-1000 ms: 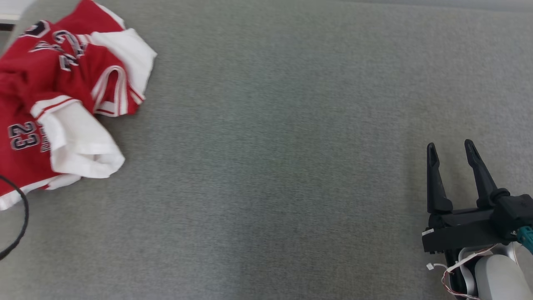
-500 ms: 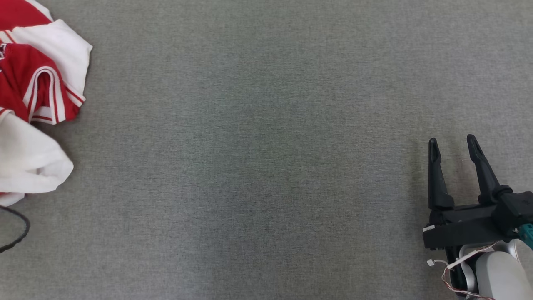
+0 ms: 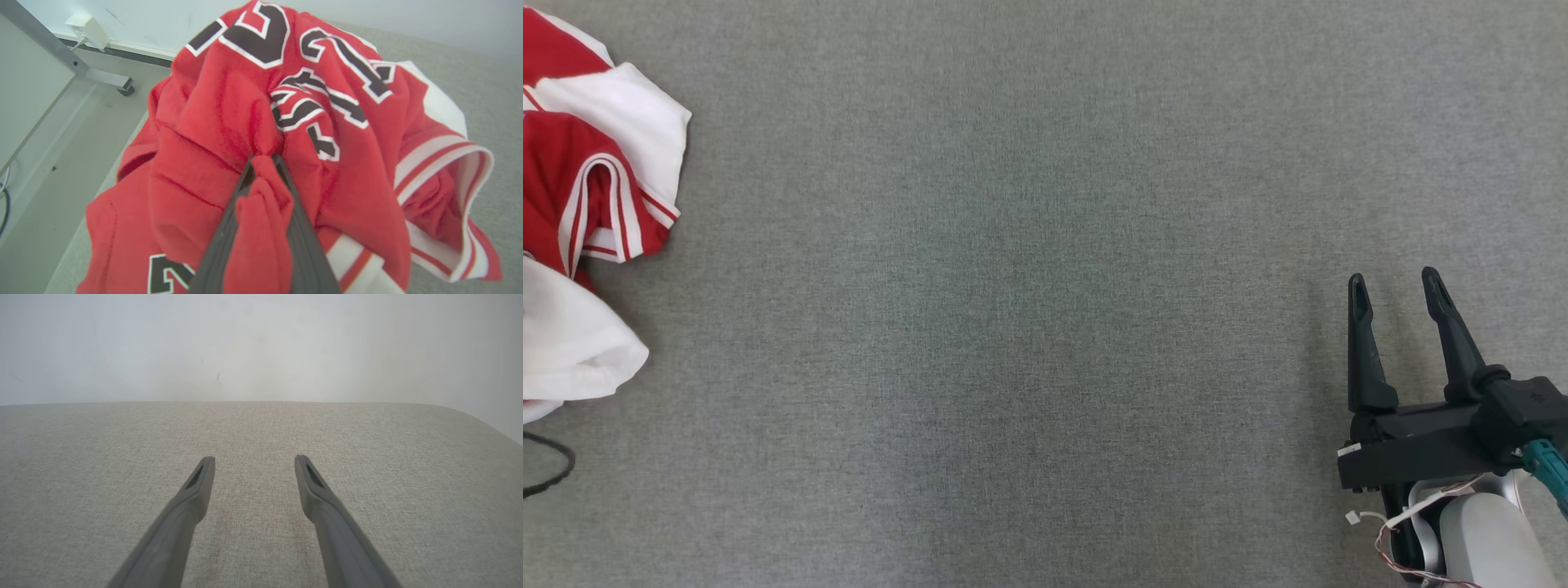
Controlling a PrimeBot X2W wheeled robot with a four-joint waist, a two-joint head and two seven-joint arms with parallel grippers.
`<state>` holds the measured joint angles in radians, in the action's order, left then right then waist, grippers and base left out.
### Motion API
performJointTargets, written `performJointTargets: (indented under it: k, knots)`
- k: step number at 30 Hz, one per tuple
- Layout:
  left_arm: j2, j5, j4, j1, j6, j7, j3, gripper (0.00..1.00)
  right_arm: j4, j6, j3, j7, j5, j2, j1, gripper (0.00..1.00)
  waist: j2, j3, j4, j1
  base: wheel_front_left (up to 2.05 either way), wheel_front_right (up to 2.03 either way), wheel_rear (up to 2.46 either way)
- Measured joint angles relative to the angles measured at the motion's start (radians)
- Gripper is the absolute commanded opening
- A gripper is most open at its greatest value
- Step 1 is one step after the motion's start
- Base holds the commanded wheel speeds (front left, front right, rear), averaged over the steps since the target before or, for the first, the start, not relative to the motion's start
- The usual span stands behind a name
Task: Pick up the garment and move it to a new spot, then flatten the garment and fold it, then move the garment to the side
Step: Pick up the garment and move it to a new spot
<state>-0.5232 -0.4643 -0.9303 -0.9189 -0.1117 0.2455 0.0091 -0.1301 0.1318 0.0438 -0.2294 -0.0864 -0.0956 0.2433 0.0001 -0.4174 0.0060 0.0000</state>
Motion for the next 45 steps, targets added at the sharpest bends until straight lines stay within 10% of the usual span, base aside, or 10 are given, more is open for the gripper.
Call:
performJointTargets:
  k: [19, 45]
  knots:
    - [-0.004, 0.113, 0.299, -0.202, -0.002, -0.277, -0.130, 0.00, -0.097, 0.000, -0.022, -0.030, -0.044, 0.032, -0.020, 1.00, -0.0002, 0.166, -0.004, -0.0002, 0.00, 0.00, 0.00]
    - [0.399, -0.001, 0.586, -0.112, 0.018, -0.227, -0.381, 0.00, -0.101, 0.000, -0.021, -0.032, -0.124, 0.044, -0.059, 1.00, -0.0002, 0.208, -0.304, -0.0002, 0.00, 0.00, 0.00]
